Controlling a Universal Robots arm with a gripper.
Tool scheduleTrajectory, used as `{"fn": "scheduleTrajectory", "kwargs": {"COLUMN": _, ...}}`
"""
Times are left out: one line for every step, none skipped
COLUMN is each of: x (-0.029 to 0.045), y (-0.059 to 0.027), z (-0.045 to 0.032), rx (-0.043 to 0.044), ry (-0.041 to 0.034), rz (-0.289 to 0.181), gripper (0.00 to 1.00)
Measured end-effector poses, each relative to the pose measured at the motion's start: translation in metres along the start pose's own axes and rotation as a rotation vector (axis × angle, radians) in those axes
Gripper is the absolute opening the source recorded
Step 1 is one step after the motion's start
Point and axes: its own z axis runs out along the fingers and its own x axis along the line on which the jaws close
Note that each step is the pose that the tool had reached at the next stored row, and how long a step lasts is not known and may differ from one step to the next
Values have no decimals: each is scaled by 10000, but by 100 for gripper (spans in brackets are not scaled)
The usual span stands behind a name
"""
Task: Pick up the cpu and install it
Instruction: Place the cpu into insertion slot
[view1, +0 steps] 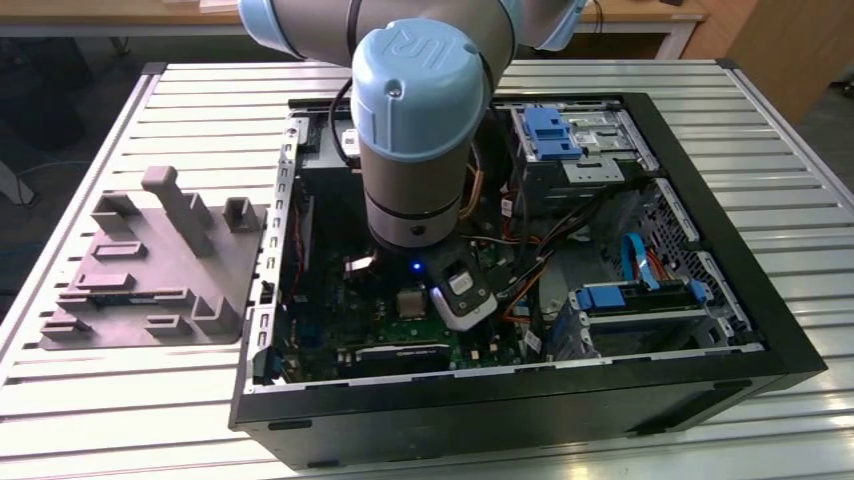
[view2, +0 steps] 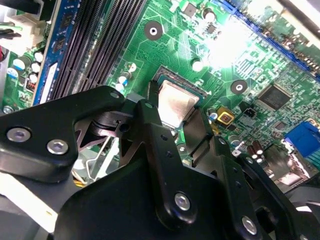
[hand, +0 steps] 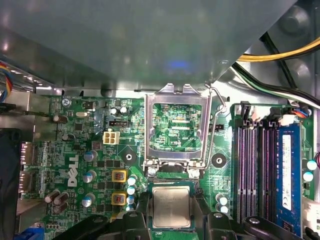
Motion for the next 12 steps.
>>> {"fn": "scheduleTrajectory", "kwargs": {"x": 0, "y": 0, "z": 0, "rx": 0, "ry": -1, "rz": 12, "gripper": 47}}
{"fn": "scheduleTrajectory", "kwargs": {"x": 1, "y": 0, "z": 0, "rx": 0, "ry": -4, "rz": 44, "gripper": 47}}
{"fn": "scheduleTrajectory", "kwargs": {"x": 0, "y": 0, "z": 0, "rx": 0, "ry": -6, "rz": 80, "gripper": 47}}
{"fn": "scheduleTrajectory", "kwargs": {"x": 1, "y": -3, "z": -1, "rx": 2, "ry": -6, "rz": 96, "gripper": 47}}
{"fn": "scheduleTrajectory", "kwargs": {"x": 1, "y": -7, "z": -2, "rx": 2, "ry": -6, "rz": 105, "gripper": 47}}
{"fn": "scheduleTrajectory", "kwargs": {"x": 1, "y": -11, "z": -2, "rx": 0, "ry": -7, "rz": 119, "gripper": 47}}
{"fn": "scheduleTrajectory", "kwargs": {"x": 1, "y": -15, "z": -2, "rx": 1, "ry": -8, "rz": 134, "gripper": 47}}
{"fn": "scheduleTrajectory", "kwargs": {"x": 1, "y": -17, "z": -3, "rx": 2, "ry": -9, "rz": 154, "gripper": 47}}
{"fn": "scheduleTrajectory", "kwargs": {"x": 0, "y": -17, "z": -2, "rx": 1, "ry": -12, "rz": 189, "gripper": 47}}
{"fn": "scheduleTrajectory", "kwargs": {"x": 0, "y": -17, "z": -1, "rx": 0, "ry": -18, "rz": 258, "gripper": 47}}
{"fn": "scheduleTrajectory", "kwargs": {"x": 0, "y": -17, "z": -1, "rx": -2, "ry": -24, "rz": 332, "gripper": 47}}
{"fn": "scheduleTrajectory", "kwargs": {"x": 0, "y": -18, "z": -1, "rx": -1, "ry": -30, "rz": 408, "gripper": 47}}
